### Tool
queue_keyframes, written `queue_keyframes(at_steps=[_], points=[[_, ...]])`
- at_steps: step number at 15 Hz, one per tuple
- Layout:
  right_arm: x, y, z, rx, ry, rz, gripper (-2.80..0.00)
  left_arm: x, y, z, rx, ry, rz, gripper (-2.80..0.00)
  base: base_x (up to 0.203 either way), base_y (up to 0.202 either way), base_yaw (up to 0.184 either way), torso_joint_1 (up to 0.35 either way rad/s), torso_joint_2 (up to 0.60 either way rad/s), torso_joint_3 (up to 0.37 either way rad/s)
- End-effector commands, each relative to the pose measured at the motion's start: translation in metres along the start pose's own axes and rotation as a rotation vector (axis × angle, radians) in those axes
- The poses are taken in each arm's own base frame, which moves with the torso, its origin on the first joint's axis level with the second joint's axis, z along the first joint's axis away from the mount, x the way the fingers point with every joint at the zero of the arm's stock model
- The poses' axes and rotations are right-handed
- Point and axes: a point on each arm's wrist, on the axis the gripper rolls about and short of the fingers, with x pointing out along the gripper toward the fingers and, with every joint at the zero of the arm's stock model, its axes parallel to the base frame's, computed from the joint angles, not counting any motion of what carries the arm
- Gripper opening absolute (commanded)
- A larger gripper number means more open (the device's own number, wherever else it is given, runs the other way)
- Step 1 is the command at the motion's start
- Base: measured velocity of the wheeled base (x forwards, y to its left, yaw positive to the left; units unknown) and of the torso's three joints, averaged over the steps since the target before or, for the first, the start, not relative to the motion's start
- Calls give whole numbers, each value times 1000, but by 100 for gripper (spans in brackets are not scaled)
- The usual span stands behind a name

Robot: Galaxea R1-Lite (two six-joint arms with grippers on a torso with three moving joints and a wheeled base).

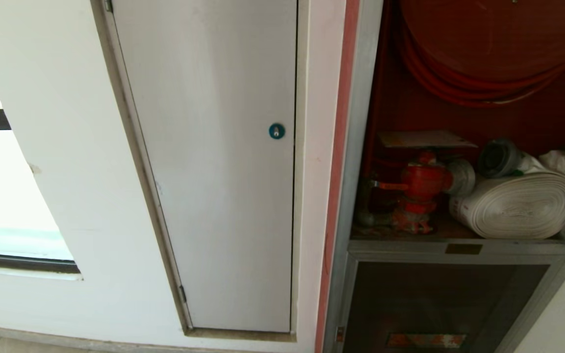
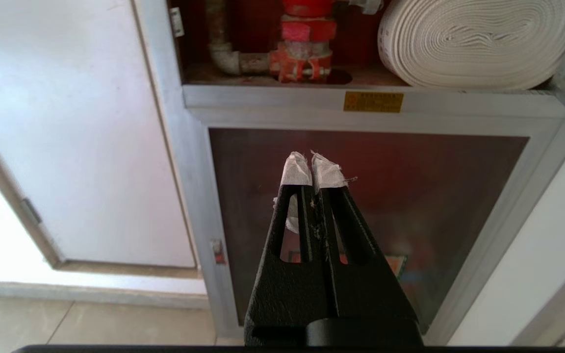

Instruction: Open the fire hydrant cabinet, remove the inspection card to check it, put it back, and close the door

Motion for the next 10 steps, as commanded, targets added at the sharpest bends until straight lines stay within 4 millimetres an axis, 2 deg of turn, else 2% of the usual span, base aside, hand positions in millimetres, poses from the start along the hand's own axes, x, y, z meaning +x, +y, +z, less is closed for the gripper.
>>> queue_keyframes(at_steps=[1,10], points=[[0,0,0,0,0,0,-280,0,0,0,-1,1,1,-280,195,0,0,2,7,4],[0,0,0,0,0,1,-280,0,0,0,1,1,0,-280,196,0,-1,0,3,3]])
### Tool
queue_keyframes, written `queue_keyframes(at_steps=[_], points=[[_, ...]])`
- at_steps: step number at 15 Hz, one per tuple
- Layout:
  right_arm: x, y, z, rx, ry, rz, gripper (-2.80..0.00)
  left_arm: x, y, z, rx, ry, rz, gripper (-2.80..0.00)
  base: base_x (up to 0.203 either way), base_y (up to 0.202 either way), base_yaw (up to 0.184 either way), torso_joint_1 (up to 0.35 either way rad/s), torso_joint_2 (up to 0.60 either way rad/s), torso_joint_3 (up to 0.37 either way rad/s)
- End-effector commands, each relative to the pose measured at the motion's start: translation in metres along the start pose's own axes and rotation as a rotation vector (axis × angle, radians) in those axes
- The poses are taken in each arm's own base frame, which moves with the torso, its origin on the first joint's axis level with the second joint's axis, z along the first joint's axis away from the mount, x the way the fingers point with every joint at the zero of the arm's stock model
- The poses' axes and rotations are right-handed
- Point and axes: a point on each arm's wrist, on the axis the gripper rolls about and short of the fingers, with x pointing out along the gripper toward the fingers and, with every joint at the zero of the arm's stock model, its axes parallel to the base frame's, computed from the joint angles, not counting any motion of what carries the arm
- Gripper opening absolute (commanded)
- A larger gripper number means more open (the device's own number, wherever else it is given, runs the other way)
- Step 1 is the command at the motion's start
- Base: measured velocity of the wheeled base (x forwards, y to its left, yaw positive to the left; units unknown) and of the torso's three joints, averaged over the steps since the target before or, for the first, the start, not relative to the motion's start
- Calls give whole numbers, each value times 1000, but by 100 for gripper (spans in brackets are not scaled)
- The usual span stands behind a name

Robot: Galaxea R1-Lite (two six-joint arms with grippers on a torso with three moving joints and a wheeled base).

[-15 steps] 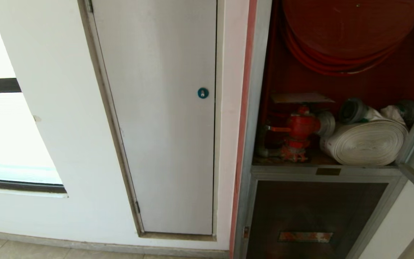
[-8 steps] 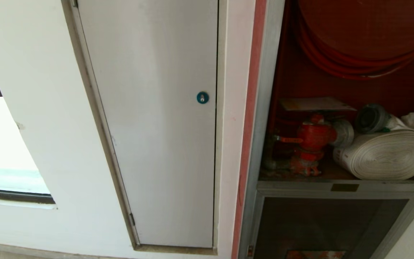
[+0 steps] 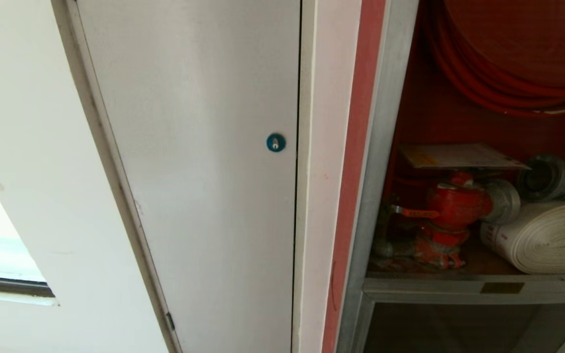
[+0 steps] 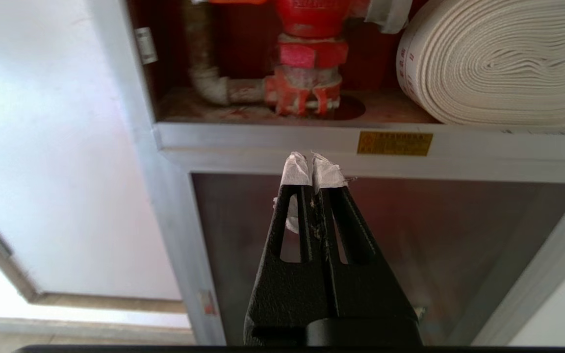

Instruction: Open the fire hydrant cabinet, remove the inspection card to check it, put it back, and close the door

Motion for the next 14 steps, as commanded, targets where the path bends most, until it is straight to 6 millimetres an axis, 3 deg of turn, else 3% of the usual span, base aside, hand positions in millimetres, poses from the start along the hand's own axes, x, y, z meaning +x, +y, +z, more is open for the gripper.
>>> queue_keyframes(at_steps=[1,5,14], points=[[0,0,0,0,0,-1,-280,0,0,0,0,1,1,-280,198,0,-1,2,11,2],[0,0,0,0,0,0,-280,0,0,0,-4,0,-1,-280,180,0,0,3,1,4],[0,0,0,0,0,1,-280,0,0,0,-11,0,1,-280,6,0,0,2,2,1]])
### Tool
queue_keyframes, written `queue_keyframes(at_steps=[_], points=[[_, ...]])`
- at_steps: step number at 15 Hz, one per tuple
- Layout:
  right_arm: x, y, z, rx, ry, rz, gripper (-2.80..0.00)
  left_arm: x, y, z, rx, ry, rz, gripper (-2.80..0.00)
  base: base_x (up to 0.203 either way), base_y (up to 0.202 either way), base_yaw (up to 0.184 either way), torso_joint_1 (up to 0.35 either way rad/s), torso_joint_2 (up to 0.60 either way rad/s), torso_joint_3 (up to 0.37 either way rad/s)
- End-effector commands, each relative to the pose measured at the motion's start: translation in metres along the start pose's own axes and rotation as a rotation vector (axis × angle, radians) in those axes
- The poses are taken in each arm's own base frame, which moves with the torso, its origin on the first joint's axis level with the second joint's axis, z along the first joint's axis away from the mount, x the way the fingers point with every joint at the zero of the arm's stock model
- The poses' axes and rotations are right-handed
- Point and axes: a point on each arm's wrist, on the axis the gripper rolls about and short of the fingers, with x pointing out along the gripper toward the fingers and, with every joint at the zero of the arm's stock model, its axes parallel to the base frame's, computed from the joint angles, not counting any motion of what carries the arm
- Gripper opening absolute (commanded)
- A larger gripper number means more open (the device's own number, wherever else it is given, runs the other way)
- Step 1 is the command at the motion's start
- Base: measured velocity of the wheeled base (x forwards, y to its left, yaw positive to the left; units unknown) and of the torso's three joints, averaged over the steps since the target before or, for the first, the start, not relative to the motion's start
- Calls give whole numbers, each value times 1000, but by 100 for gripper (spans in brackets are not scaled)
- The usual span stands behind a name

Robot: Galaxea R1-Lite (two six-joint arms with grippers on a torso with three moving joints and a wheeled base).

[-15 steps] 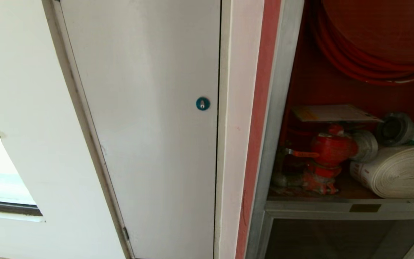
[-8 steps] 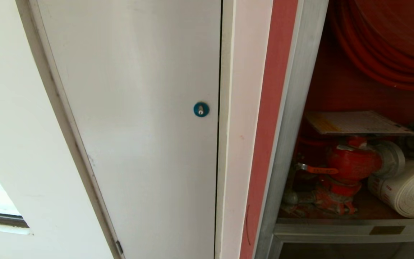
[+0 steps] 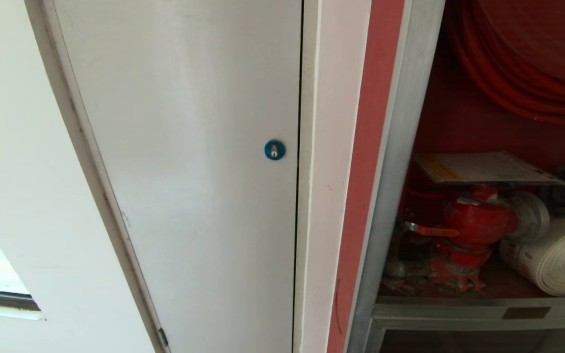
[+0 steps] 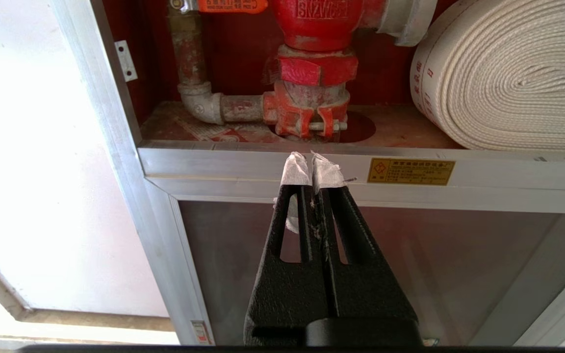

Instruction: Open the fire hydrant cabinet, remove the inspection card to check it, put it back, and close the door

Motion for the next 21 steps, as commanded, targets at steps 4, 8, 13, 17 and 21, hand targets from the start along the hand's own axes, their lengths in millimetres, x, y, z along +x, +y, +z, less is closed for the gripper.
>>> queue_keyframes(at_steps=[4,8,13,17,21], points=[[0,0,0,0,0,1,-280,0,0,0,0,2,1,-280,0,0,0,0,0,0],[0,0,0,0,0,1,-280,0,0,0,-1,1,1,-280,0,0,0,0,0,0],[0,0,0,0,0,0,-280,0,0,0,0,1,0,-280,0,0,0,0,0,0],[0,0,0,0,0,-1,-280,0,0,0,0,3,1,-280,0,0,0,0,0,0],[0,0,0,0,0,-1,-280,0,0,0,0,1,-1,-280,0,0,0,0,0,0]])
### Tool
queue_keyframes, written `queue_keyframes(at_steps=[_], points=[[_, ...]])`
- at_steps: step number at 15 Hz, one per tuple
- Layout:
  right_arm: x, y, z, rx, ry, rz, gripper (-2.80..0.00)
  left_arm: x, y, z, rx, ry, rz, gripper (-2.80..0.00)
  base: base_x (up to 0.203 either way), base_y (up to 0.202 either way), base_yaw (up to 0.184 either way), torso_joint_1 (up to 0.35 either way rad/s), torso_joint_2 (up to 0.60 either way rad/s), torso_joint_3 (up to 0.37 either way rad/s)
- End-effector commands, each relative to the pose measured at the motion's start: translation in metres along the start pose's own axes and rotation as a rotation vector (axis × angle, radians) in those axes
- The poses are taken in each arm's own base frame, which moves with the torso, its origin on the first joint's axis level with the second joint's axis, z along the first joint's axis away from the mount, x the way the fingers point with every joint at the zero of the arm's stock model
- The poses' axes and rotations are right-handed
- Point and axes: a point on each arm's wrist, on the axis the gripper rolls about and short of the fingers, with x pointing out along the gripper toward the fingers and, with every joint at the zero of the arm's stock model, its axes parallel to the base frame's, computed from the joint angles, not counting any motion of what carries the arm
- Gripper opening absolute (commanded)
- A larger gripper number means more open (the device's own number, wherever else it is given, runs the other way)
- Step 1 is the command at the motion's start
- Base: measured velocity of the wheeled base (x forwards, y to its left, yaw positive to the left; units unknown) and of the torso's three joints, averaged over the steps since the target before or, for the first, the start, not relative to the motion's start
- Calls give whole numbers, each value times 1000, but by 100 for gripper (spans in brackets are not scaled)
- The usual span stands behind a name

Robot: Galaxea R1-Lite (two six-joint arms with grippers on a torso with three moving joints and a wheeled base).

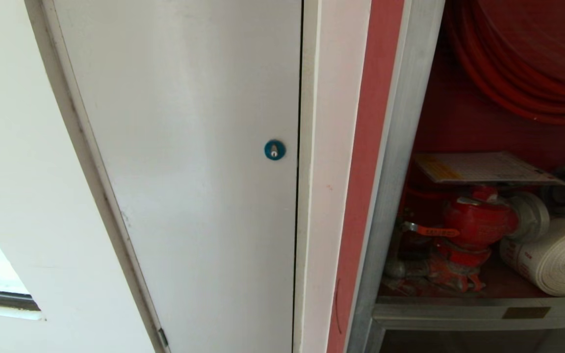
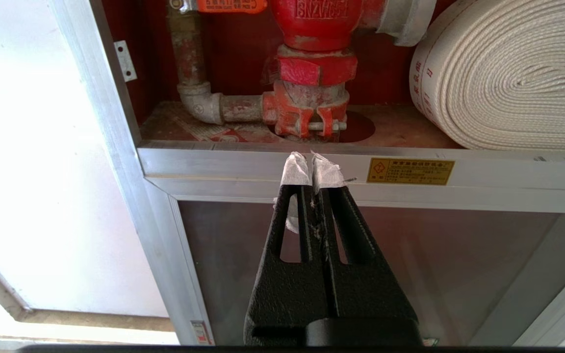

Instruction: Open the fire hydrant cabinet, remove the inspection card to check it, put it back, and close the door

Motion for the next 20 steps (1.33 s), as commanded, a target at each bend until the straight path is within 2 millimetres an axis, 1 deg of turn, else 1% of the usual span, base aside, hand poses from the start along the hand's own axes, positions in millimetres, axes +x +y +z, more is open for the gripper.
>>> queue_keyframes(at_steps=[1,6,7,8,10,12,14,15,16,18,20], points=[[0,0,0,0,0,0,-280,0,0,0,0,1,0,-280,0,0,0,0,0,0],[0,0,0,-1,1,0,-280,0,0,0,0,1,-1,-280,0,0,0,0,0,0],[-1,0,3,-2,-6,-2,-280,0,0,0,0,2,0,-280,0,0,0,0,0,0],[-4,0,14,2,-35,0,-280,0,0,0,0,1,0,-280,0,0,0,0,0,0],[-9,1,47,19,-45,12,-280,0,0,0,0,2,0,-280,0,0,0,0,0,0],[3,2,85,76,15,31,-280,0,0,0,0,1,0,-280,0,0,0,0,0,0],[20,3,121,195,23,48,-280,0,0,0,0,1,0,-280,0,0,0,0,0,0],[29,3,132,255,27,66,-280,0,0,0,0,1,-1,-280,0,0,0,0,0,0],[37,4,138,322,39,90,-280,0,0,0,0,1,0,-280,0,0,0,0,0,0],[52,6,146,463,89,156,-280,0,0,0,0,1,0,-280,0,0,0,0,0,0],[74,7,154,616,173,181,-280,0,0,0,0,1,0,-280,0,0,0,0,0,0]])
